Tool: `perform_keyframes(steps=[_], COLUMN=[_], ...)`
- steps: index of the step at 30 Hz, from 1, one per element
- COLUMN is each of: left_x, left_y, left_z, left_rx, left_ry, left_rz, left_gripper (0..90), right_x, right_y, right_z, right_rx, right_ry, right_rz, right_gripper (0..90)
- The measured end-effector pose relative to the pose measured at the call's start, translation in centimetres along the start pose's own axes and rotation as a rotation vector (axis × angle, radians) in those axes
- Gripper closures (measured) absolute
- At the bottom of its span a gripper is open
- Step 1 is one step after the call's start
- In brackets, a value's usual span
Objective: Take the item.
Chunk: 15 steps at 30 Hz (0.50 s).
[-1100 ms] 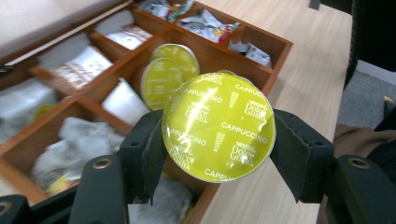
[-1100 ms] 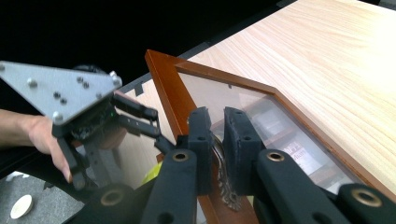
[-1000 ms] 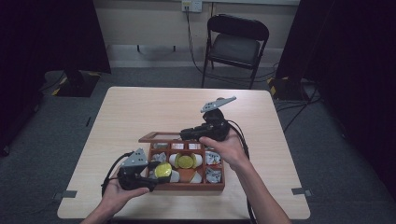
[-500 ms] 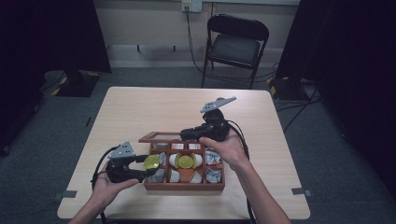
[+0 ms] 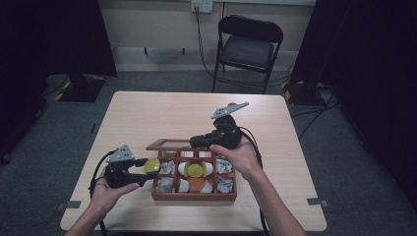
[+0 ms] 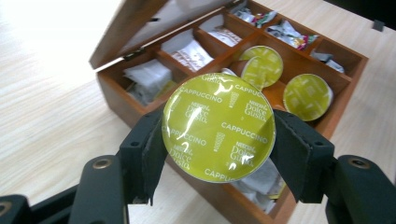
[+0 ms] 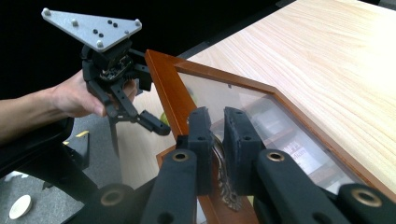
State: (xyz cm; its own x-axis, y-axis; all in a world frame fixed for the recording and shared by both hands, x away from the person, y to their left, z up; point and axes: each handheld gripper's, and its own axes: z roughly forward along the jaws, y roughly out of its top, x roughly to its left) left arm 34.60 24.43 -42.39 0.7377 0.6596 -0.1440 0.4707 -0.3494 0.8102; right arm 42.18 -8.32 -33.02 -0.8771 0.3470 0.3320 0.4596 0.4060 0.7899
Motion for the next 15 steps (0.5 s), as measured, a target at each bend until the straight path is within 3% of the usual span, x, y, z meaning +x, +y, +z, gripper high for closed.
perform_keyframes(steps=[9,15], left_x=[1.5,2.6], left_y=[0.2,0.2], left_z=[-1.3,-1.3], left_rx=[-0.02,-0.017], left_ry=[0.054,0.09], left_rz=[-0.016,-0.033], left_gripper=[38.1,38.1], right_x=[0.0,0.2], right_y=[0.0,-0.1], right_z=[0.0,0.0], right_rx=[0.001,0.003], right_ry=[-0.001,-0.007], right_rz=[0.0,0.001], right_gripper=[81.5,81.5])
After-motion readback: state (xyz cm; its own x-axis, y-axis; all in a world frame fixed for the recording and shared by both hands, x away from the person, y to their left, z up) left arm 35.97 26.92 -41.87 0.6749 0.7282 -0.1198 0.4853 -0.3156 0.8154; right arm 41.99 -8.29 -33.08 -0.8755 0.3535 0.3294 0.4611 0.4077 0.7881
